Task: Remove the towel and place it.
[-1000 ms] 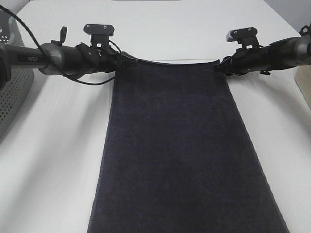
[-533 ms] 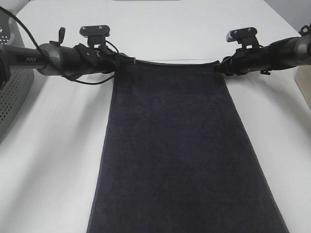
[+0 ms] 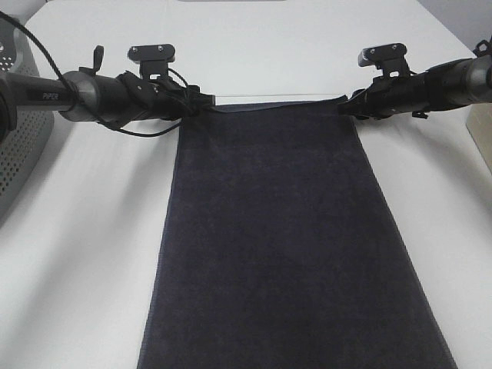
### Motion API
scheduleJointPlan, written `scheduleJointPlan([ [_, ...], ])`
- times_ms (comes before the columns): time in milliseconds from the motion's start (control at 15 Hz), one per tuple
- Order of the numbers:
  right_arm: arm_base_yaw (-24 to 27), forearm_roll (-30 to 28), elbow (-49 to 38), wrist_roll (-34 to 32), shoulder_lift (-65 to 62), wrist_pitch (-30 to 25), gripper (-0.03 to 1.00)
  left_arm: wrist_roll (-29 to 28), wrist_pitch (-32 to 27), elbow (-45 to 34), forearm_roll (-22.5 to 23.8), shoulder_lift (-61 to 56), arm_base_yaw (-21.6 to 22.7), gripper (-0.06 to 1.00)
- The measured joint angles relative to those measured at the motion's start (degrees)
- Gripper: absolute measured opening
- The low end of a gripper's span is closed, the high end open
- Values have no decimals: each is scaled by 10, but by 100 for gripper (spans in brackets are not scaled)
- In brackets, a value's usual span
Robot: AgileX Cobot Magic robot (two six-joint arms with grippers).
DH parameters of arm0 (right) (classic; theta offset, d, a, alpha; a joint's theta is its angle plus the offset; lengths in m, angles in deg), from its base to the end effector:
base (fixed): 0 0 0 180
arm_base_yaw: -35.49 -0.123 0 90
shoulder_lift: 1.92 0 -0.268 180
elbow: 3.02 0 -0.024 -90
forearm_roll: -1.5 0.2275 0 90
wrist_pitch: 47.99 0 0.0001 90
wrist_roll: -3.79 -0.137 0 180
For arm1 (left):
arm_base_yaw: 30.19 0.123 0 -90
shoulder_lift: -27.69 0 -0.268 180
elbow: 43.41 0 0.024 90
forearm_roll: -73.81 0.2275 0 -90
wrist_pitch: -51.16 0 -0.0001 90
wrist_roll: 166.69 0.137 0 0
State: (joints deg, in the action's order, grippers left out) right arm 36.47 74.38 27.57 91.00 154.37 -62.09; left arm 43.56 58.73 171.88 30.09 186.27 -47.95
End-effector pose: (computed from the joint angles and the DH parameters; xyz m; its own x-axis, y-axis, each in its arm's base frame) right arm 0.5467 0.0226 0.0320 -0.5789 -0.2390 -0.7795 -0.3207 0.9458 -0.0518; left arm 0.5499 -0.1631 0.0524 -0.4844 -0.0840 -0.8708 0.1195 0.9797 -0.1609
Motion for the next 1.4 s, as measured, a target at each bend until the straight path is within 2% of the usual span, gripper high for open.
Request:
scheduleJointPlan([
  [267, 0, 0, 0, 0, 0, 0, 39, -1, 115, 0, -3, 2, 1, 61],
  [467, 0, 2, 0, -1, -1, -2, 39, 0, 134, 0, -4, 4, 1, 61],
  [533, 0, 2, 0, -2, -3, -5, 39, 7, 120, 6, -3, 4, 1, 61],
  [733, 0, -10, 0, -67, -32, -16, 39, 64, -17, 57, -4, -15, 1, 59],
  [933, 0, -103, 0, -167, -82, -48, 39, 72, -101, 104, -4, -50, 2, 59],
  [1067, 0, -195, 0, -265, -113, -89, 39, 63, -160, 113, 4, -74, 15, 59],
  [1133, 0, -272, 0, -350, -139, -132, 39, 11, -222, 113, 41, -95, 29, 59],
  [1200, 0, -319, 0, -411, -156, -160, 39, -44, -266, 116, 91, -108, 41, 59],
  [1267, 0, -368, 0, -478, -173, -189, 39, -115, -313, 122, 161, -121, 50, 59],
  [1400, 0, -436, 0, -582, -202, -232, 39, -272, -443, 155, 336, -134, 65, 59],
])
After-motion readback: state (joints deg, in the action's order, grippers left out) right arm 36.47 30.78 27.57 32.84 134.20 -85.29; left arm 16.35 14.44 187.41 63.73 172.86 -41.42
